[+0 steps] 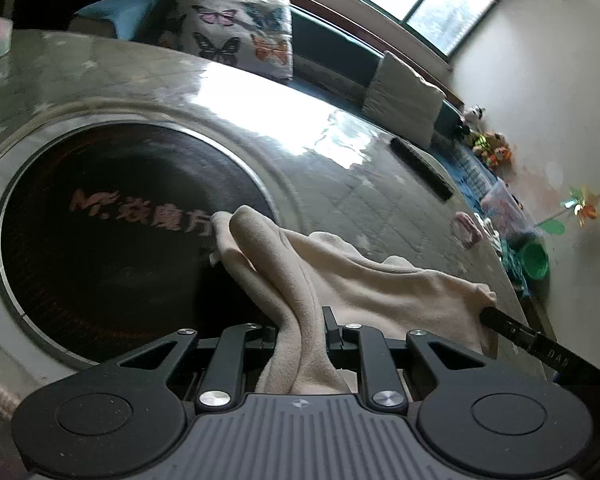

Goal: Fold clothes

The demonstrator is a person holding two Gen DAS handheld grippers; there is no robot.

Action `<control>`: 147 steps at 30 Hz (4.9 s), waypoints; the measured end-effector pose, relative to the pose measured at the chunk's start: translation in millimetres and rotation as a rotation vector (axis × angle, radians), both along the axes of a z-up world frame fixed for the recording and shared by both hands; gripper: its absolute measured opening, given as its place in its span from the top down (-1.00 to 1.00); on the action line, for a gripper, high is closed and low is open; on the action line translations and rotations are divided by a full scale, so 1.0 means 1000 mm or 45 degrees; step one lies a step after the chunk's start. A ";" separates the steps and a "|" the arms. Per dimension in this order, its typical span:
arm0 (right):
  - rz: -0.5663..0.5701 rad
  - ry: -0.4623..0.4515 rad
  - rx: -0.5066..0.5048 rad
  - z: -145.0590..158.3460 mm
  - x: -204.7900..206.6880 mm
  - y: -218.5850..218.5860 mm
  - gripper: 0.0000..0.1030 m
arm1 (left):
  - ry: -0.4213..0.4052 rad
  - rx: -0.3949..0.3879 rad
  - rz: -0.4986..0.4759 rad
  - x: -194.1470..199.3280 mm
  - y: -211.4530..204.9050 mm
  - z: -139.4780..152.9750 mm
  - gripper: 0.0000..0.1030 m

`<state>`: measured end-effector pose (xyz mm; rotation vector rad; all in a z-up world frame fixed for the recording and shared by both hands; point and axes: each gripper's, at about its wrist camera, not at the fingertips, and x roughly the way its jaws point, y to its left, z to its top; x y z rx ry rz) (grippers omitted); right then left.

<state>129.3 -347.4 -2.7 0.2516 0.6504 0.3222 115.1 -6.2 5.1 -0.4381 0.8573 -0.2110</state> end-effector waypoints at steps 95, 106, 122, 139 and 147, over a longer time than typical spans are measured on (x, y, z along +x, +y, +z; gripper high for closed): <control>-0.240 -0.031 -0.175 0.021 0.009 -0.082 0.74 | -0.052 0.320 -0.224 0.089 -0.121 0.011 -0.17; -0.095 0.063 -0.185 -0.006 0.000 -0.056 0.45 | -0.017 0.369 -0.173 0.097 -0.118 0.000 -0.60; -0.086 0.058 -0.218 -0.002 0.034 -0.047 0.32 | -0.022 0.453 -0.164 0.128 -0.135 -0.002 -0.86; -0.114 0.100 -0.243 -0.021 0.076 -0.045 0.25 | 0.036 0.507 -0.170 0.152 -0.143 -0.025 -0.95; -0.102 0.088 -0.263 -0.016 0.072 -0.042 0.20 | 0.026 0.513 -0.166 0.146 -0.142 -0.021 -0.95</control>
